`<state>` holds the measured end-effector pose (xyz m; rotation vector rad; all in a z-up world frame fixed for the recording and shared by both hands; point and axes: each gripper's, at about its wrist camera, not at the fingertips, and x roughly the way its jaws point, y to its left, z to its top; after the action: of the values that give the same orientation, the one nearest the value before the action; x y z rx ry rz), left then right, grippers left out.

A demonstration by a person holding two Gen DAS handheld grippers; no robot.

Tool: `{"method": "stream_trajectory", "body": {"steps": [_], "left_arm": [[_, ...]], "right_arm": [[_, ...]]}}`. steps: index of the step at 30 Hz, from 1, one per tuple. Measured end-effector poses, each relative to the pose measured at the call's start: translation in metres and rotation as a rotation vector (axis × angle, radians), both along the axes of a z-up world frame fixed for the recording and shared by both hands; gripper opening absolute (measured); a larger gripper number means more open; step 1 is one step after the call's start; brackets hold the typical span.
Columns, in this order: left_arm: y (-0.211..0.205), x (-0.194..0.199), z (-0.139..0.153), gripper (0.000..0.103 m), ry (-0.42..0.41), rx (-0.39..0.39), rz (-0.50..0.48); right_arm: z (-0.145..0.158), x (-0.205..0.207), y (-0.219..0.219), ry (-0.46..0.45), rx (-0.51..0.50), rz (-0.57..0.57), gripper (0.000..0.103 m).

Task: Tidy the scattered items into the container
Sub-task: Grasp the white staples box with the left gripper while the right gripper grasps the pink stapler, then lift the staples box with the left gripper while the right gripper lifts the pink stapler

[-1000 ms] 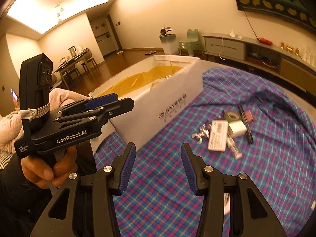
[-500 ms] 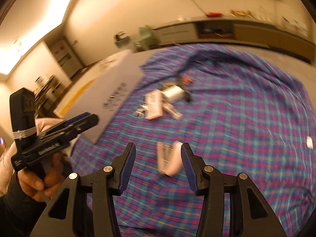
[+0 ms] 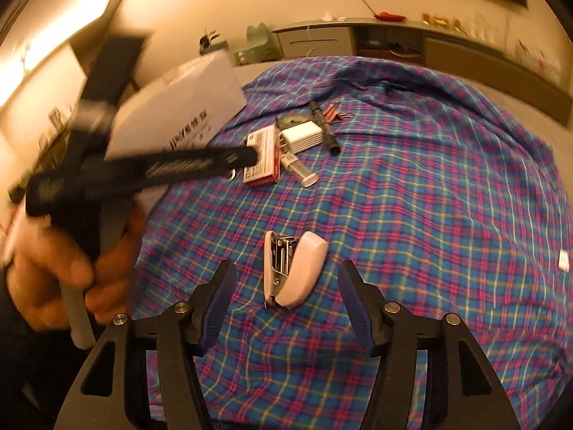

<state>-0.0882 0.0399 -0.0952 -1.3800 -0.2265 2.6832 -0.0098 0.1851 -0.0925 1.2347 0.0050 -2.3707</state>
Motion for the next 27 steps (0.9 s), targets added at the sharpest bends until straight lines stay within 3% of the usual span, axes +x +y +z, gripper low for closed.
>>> {"method": "stream_trajectory", "body": {"steps": [6, 10, 12, 13, 14, 16, 22, 24, 27], "left_arm": [[0.0, -0.022, -0.02, 0.058, -0.032, 0.036, 0.021], [-0.002, -0.029, -0.03, 0.058, -0.032, 0.052, 0.038], [-0.003, -0.031, -0.031, 0.058, -0.021, 0.048, 0.034], [-0.004, -0.031, -0.032, 0.057, -0.016, 0.061, 0.026], [-0.006, -0.03, -0.033, 0.057, -0.006, 0.069, 0.02], [-0.01, -0.029, -0.033, 0.048, 0.013, 0.064, 0.018], [-0.031, -0.027, -0.034, 0.047, 0.001, 0.152, 0.043], [-0.038, -0.027, -0.033, 0.047, -0.008, 0.175, 0.058], [-0.038, -0.027, -0.033, 0.049, -0.019, 0.179, 0.054]], "right_arm": [[-0.013, -0.017, 0.015, -0.079, -0.124, -0.093, 0.057], [-0.025, -0.022, 0.009, -0.112, -0.118, -0.085, 0.041], [-0.022, -0.02, 0.0, -0.081, -0.099, -0.065, 0.036], [-0.019, -0.018, -0.007, -0.05, -0.072, -0.048, 0.024], [-0.015, -0.015, -0.014, -0.023, -0.055, -0.019, 0.021], [-0.01, -0.009, -0.026, 0.011, -0.043, 0.027, 0.021], [-0.013, -0.008, -0.04, 0.012, -0.039, 0.077, 0.027], [-0.012, -0.009, -0.037, 0.016, -0.048, 0.059, 0.033], [-0.011, -0.014, -0.03, 0.03, -0.07, 0.024, 0.056]]}}
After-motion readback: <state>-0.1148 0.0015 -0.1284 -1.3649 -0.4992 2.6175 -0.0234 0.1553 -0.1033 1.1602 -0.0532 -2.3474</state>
